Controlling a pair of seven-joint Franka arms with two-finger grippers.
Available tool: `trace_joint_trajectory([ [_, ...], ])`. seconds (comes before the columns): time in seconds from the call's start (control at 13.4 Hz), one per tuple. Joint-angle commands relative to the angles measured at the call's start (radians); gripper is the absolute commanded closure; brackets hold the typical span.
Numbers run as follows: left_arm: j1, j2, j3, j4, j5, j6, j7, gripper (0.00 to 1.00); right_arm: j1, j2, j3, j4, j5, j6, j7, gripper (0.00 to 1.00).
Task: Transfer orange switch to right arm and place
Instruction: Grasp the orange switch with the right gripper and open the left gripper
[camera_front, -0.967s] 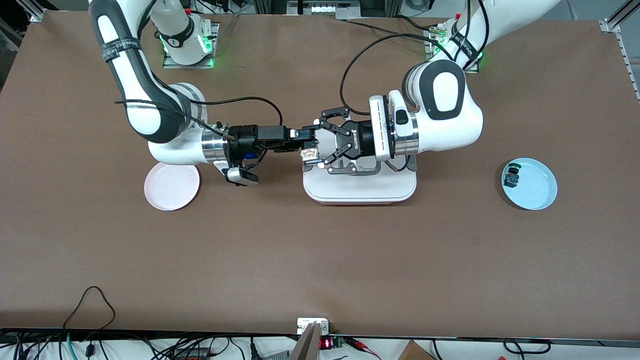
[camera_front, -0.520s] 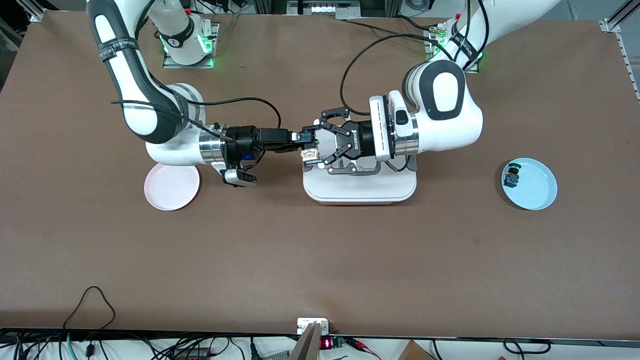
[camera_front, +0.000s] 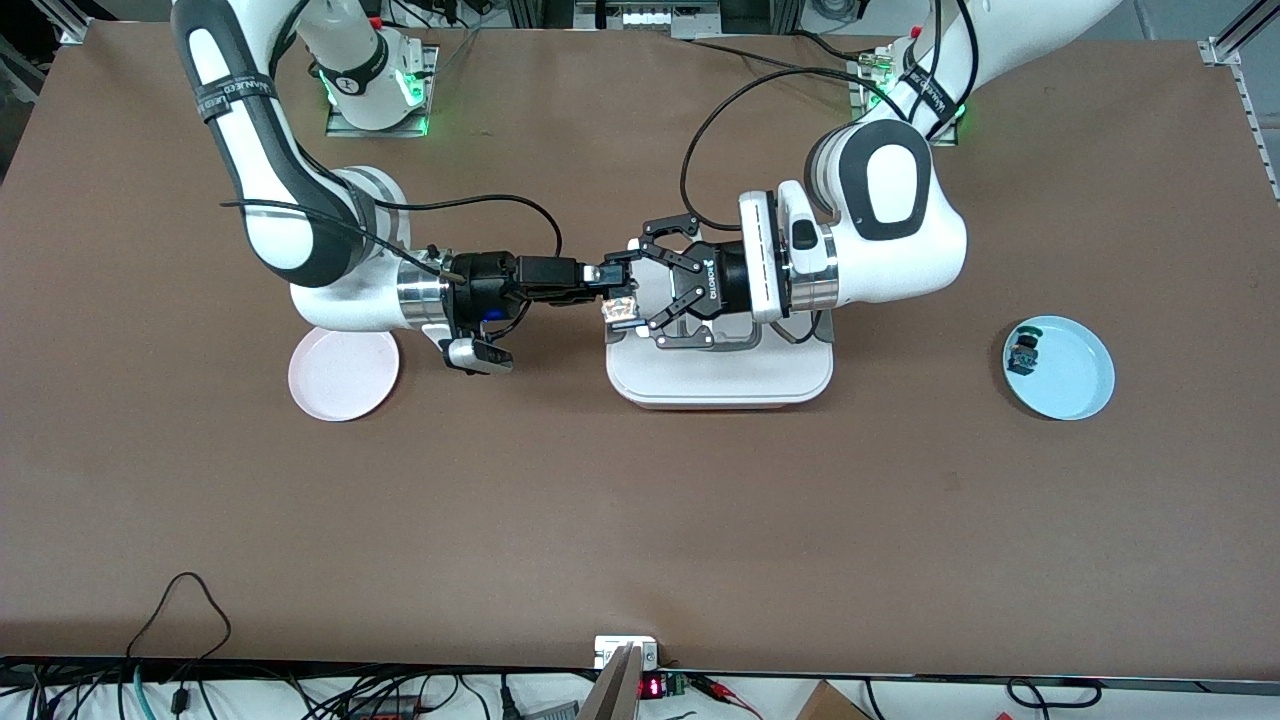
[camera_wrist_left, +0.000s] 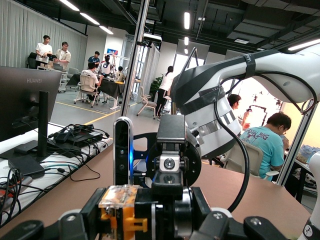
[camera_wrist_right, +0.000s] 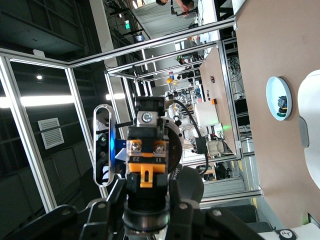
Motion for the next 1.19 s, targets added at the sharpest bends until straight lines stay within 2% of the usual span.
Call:
trace_joint_trajectory([
  [0.0,0.001,0.0,-0.007,0.005,-0.032,0.006,0.041,0.73,-0.002,-0.005,-0.002,0.015,0.01,0.002,0.011,1.0],
  [0.15,0.001,-0.01,-0.007,0.004,-0.035,0.007,0.035,0.7,-0.004,-0.005,-0.004,0.02,0.01,0.002,0.014,1.0],
  [0.22,0.001,-0.01,-0.006,0.004,-0.033,0.007,0.039,0.19,-0.004,-0.005,-0.004,0.02,0.01,0.002,0.012,1.0],
  [0.3,0.002,-0.012,-0.006,0.004,-0.032,0.007,0.039,0.0,-0.004,-0.005,-0.004,0.02,0.01,0.002,0.012,1.0],
  [0.67,0.011,-0.038,-0.007,-0.019,-0.033,-0.002,0.033,0.0,-0.042,-0.005,-0.007,0.031,-0.012,-0.022,0.014,1.0],
  [0.97,0.034,-0.056,-0.006,-0.029,-0.026,-0.013,0.032,0.0,-0.182,0.027,-0.007,0.068,-0.156,-0.209,0.038,1.0],
  [1.12,0.06,-0.058,-0.003,-0.038,-0.019,-0.08,0.032,0.0,-0.247,0.027,-0.007,0.069,-0.229,-0.288,0.038,1.0],
])
